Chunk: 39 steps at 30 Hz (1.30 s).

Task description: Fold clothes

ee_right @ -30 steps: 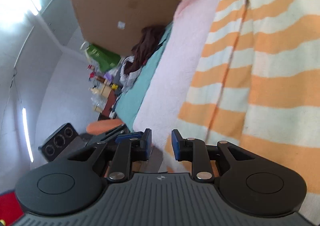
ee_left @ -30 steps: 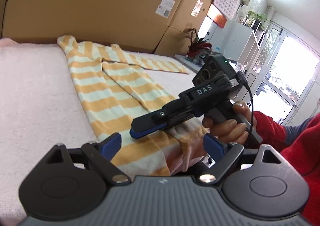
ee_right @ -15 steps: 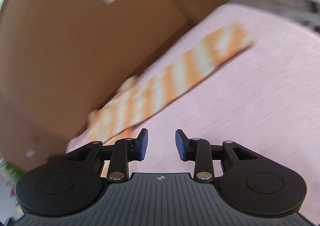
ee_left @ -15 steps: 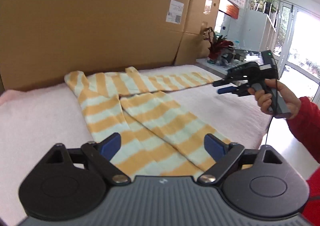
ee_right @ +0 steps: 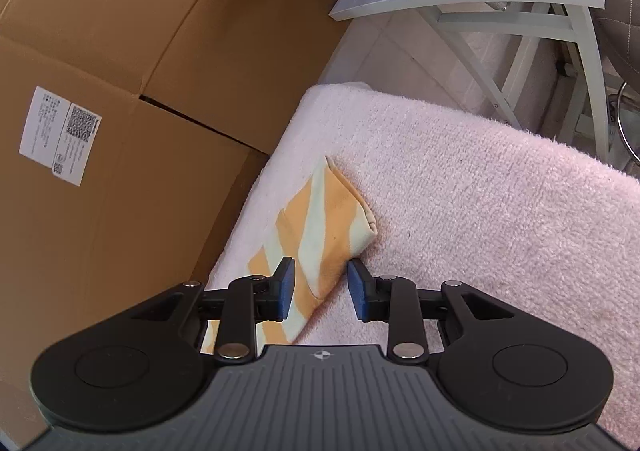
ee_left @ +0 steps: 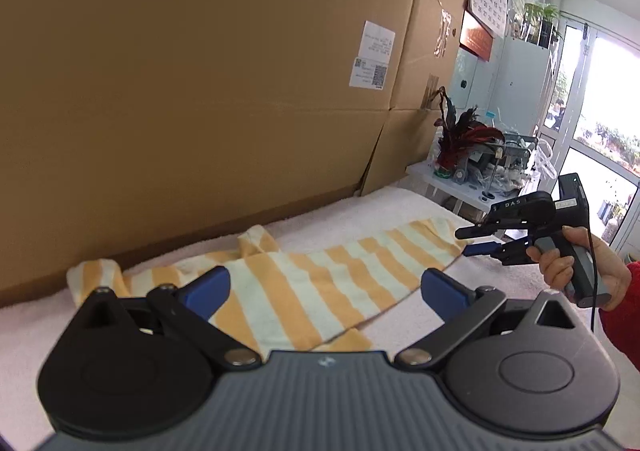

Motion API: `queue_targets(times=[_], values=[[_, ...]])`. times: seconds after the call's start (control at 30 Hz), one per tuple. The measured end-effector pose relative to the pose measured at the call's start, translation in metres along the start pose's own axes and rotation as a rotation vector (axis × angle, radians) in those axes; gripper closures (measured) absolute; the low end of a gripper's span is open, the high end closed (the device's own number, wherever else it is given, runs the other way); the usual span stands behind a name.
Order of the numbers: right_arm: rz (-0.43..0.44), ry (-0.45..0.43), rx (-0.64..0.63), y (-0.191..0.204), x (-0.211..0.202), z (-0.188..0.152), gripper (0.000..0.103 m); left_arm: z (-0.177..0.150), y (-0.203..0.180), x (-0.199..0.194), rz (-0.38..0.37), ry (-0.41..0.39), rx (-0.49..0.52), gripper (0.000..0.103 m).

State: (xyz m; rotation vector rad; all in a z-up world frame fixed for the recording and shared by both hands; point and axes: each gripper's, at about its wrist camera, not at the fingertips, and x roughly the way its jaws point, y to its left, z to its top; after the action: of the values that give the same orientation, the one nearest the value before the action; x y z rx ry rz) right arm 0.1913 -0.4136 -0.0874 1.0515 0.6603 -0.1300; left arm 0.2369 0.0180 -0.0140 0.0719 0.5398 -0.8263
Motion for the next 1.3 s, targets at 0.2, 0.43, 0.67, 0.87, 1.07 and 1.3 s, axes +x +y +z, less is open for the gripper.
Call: queue_targets(times=[0.2,0.43,0.67,0.87,1.07,1.3], values=[[-0.034,-0.027,0.08,0.0,-0.002,-0.002,0.072,0.003,0.011,0.061,0.002,0.069,-0.001,0.002],[-0.066,-0.095,0.033,0.01,0.004,-0.004,0.073,-0.004,0.038,0.102,-0.043,0.148,-0.082,0.002],[-0.01,-0.166,0.016,0.001,0.019,0.013,0.071,-0.012,0.042,0.108,-0.114,0.148,-0.088,0.002],[0.086,-0.219,-0.095,-0.015,0.021,0.002,0.096,0.004,0.045,0.114,-0.193,0.085,-0.155,0.002],[0.136,-0.234,-0.11,-0.011,0.022,0.0,0.087,0.011,0.024,0.151,-0.202,0.127,-0.142,0.002],[0.162,-0.225,-0.085,-0.017,0.019,0.002,0.093,-0.006,0.021,0.159,-0.198,0.104,-0.123,0.002]])
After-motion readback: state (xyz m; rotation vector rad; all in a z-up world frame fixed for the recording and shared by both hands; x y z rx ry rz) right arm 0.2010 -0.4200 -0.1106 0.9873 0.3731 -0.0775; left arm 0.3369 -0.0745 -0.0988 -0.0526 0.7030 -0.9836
